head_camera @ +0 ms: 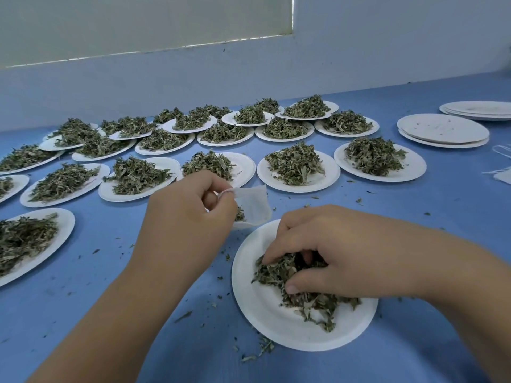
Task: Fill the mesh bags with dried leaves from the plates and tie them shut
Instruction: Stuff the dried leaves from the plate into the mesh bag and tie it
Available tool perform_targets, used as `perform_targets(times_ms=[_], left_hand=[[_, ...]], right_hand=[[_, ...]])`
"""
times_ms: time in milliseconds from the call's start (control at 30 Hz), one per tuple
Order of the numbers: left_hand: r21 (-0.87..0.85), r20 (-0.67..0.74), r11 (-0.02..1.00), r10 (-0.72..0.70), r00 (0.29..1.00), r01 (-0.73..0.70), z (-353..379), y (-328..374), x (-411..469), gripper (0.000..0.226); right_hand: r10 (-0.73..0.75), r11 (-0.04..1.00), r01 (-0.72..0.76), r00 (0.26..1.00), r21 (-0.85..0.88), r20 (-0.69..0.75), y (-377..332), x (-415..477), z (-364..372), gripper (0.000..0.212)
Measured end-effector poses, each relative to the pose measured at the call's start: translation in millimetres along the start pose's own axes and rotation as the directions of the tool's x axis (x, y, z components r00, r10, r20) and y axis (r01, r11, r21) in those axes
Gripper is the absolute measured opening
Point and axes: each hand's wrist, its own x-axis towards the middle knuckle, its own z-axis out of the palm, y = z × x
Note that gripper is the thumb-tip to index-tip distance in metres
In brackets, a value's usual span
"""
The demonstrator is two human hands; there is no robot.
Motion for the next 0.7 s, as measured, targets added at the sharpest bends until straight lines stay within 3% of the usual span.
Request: perform_targets(times_ms=[433, 700], left_hand=[[0.0, 0.041, 1.0, 0.005, 0.999, -0.005, 3, 1, -1, 0.019], [0.016, 0.059, 0.999, 0.042, 0.997, -0.043, 2, 0, 0, 0.021]], right_hand=[[-0.01, 0.994, 0.031, 0.982, 0.109, -0.187, 6, -3, -8, 0.015], [-0.022, 0.908, 0.15, 0.949, 0.392, -0.314, 8, -4, -17, 0.015]])
